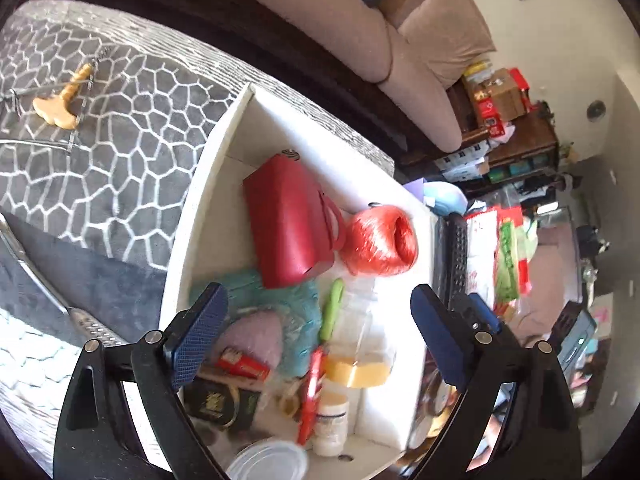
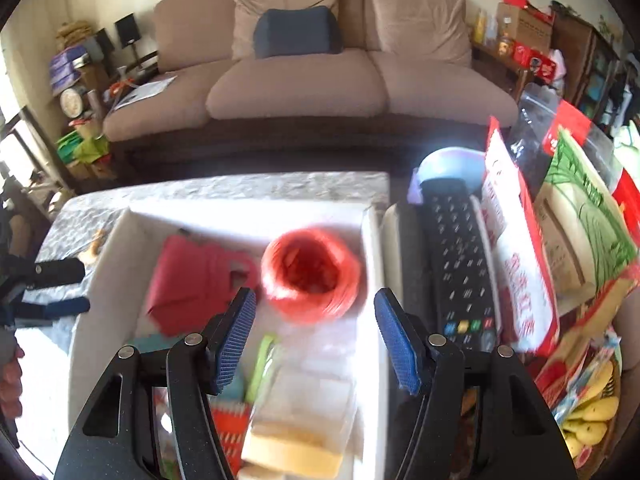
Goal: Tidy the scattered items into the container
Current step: 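Lower the twine ball and red case into the white box, open both tools, then move the right tool toward the metal wire rack lying on the blanket, then close the right tool on the wire rack's frame, then lift the wire rack with the right tool and carry it over the white box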
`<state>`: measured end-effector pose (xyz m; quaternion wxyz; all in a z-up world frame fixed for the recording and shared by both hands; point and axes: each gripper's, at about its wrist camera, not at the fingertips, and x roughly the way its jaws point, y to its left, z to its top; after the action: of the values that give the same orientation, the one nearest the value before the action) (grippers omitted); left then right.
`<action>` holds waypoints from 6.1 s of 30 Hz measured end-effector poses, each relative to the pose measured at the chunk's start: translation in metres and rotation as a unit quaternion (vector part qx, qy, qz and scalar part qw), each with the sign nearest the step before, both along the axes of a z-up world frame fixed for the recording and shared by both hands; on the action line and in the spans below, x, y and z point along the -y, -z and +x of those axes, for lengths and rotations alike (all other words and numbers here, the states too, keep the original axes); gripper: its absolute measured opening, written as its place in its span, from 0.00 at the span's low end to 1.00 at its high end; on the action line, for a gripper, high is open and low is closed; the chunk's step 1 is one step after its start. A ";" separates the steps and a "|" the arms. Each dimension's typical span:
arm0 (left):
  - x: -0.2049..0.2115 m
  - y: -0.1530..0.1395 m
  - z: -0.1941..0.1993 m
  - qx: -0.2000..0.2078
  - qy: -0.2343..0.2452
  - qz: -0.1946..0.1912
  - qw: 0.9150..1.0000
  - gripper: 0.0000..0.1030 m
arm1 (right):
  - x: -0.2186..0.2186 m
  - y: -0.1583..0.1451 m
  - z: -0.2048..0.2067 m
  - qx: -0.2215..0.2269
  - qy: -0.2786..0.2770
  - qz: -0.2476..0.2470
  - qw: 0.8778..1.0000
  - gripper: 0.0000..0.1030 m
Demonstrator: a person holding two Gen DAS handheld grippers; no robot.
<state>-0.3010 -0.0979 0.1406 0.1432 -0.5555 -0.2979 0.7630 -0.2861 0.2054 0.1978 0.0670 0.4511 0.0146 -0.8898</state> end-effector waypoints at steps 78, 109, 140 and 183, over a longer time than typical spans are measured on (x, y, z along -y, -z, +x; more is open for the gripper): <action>0.280 0.084 0.184 -0.040 -0.043 -0.188 0.980 1.00 | 0.363 0.089 0.101 0.102 -0.154 -0.215 0.959 0.14; 0.306 0.125 0.176 0.029 -0.096 -0.113 0.989 1.00 | 0.389 0.152 0.161 0.134 -0.228 -0.101 0.959 0.18; 0.291 0.134 0.178 -0.058 0.003 -0.317 0.947 0.90 | 0.391 0.179 0.218 0.067 -0.148 -0.123 0.979 0.29; 0.240 0.087 0.191 -0.042 0.055 -0.161 0.985 0.26 | 0.291 0.198 0.199 0.111 0.036 -0.444 0.888 0.62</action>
<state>-0.1097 -0.3378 0.0533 0.1056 -0.5545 -0.1338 0.8145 -0.0874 -0.0858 -0.0003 0.2293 0.4704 -0.4057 -0.7494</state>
